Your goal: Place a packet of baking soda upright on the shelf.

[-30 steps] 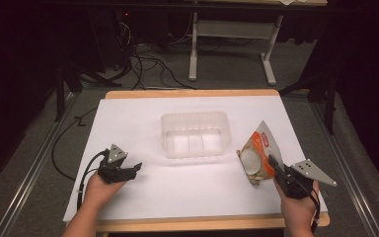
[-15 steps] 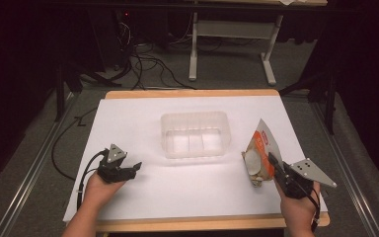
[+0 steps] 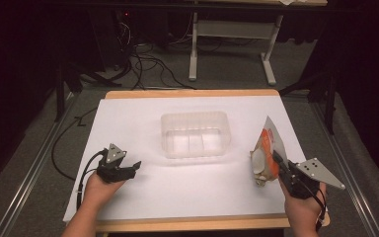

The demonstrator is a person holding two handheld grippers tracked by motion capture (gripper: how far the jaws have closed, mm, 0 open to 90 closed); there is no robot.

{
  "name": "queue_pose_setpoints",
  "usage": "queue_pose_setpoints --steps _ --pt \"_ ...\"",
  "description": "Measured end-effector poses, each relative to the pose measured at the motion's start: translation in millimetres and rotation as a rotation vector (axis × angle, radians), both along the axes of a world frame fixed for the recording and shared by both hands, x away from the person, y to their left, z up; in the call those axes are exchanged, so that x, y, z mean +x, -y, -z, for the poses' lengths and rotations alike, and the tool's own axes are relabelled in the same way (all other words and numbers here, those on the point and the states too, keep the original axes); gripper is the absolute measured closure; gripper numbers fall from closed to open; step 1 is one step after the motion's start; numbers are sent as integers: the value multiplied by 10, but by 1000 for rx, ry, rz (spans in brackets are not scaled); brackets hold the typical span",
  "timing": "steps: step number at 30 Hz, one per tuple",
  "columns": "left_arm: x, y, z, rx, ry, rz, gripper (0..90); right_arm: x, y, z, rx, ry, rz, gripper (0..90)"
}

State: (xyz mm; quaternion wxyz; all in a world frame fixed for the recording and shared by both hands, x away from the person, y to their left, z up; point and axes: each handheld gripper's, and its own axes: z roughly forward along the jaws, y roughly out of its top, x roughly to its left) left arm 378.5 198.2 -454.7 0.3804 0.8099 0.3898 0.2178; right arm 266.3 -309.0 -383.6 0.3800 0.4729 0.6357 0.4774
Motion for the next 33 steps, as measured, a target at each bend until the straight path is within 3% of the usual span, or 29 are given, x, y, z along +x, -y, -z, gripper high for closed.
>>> queue_pose_setpoints --steps 16,33 --pt "-24 -16 -23 -10 25 5 319 136 -74 -231 14 47 -11 900" --pt "-28 -31 -35 -17 30 2 319 264 -310 -717 41 123 -77 900"
